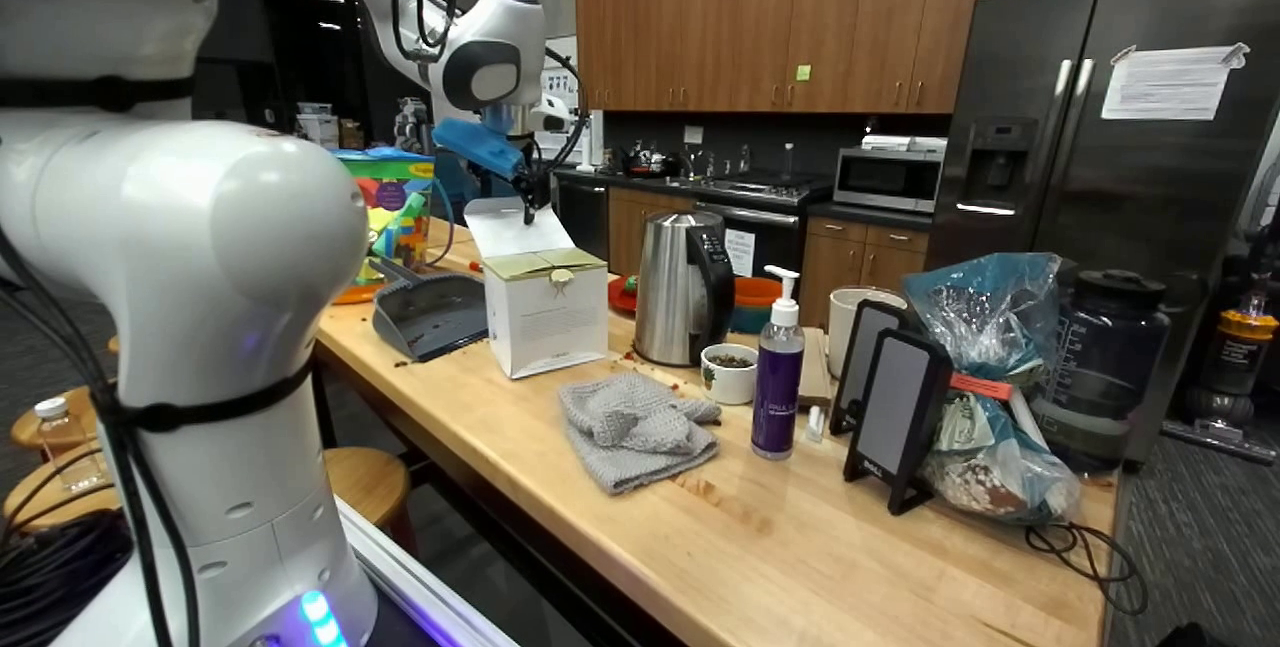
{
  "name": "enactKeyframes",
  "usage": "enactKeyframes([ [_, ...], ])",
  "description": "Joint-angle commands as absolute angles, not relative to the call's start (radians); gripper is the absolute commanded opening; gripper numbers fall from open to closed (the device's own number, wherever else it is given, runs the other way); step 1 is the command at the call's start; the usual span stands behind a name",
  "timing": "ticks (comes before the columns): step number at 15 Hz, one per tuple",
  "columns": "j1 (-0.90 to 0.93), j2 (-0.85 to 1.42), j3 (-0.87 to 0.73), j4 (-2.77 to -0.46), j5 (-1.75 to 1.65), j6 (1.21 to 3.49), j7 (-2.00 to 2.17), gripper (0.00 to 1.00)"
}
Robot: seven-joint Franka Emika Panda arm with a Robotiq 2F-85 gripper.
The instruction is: Open the box
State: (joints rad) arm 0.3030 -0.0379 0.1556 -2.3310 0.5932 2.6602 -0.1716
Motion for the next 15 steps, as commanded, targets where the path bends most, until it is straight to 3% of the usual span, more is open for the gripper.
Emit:
enactKeyframes([
  [1, 0.277, -0.011, 0.176, -2.304, 0.62, 2.633, -0.203, 1.0],
  [15, 0.242, 0.071, 0.217, -2.296, 0.579, 2.628, -0.171, 1.0],
])
